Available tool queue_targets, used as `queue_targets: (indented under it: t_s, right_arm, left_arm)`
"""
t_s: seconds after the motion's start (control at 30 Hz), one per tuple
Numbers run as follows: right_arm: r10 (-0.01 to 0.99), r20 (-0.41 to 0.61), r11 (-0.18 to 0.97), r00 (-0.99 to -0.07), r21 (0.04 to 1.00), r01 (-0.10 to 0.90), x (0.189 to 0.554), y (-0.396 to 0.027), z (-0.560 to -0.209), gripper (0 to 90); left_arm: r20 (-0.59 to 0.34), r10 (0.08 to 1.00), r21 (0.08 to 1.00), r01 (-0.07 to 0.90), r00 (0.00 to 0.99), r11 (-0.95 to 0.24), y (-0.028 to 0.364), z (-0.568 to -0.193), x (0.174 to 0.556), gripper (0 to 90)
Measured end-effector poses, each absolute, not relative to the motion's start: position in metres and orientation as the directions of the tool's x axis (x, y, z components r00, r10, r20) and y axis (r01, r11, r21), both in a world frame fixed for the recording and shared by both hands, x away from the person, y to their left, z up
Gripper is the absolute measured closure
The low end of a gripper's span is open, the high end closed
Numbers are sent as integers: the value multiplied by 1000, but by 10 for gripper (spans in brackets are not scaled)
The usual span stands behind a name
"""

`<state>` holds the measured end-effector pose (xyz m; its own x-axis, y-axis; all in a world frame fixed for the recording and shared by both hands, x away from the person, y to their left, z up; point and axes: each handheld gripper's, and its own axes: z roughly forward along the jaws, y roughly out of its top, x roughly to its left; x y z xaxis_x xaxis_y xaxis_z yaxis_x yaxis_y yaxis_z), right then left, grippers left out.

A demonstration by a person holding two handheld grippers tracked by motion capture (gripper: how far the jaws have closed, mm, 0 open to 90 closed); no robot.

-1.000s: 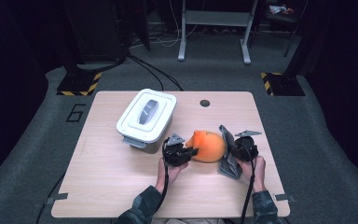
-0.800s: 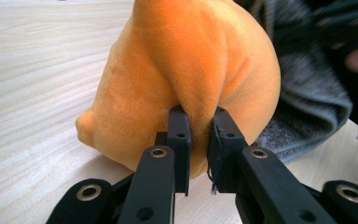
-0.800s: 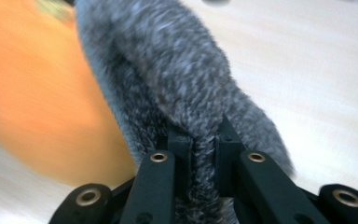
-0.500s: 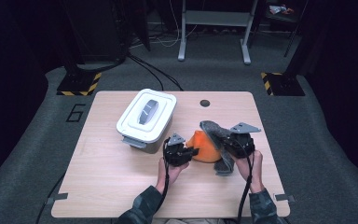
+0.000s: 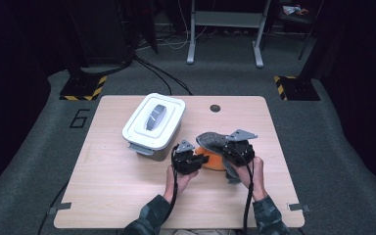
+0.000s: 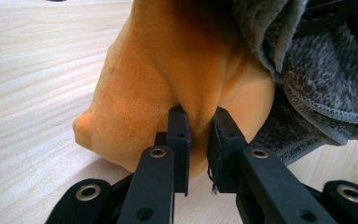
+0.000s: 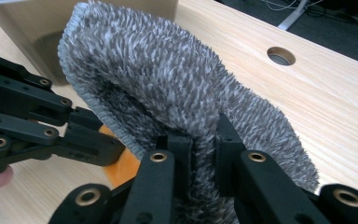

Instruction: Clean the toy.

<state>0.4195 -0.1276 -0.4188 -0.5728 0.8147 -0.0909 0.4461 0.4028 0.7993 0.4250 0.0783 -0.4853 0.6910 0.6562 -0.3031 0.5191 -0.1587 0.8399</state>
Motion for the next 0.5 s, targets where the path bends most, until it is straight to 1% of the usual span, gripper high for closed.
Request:
queue_targets:
  t_s: [0.23, 0.5]
  right_arm:
    - [822, -107, 409, -560, 795, 449, 420, -138, -420, 809]
    - [847, -98, 391, -522, 781, 488, 421, -153, -425, 808]
  left_arm:
    - [-309, 652, 838, 522, 692, -157, 79, -486, 426, 800]
    - [-304, 652, 840, 519, 695, -162, 79, -486, 426, 801]
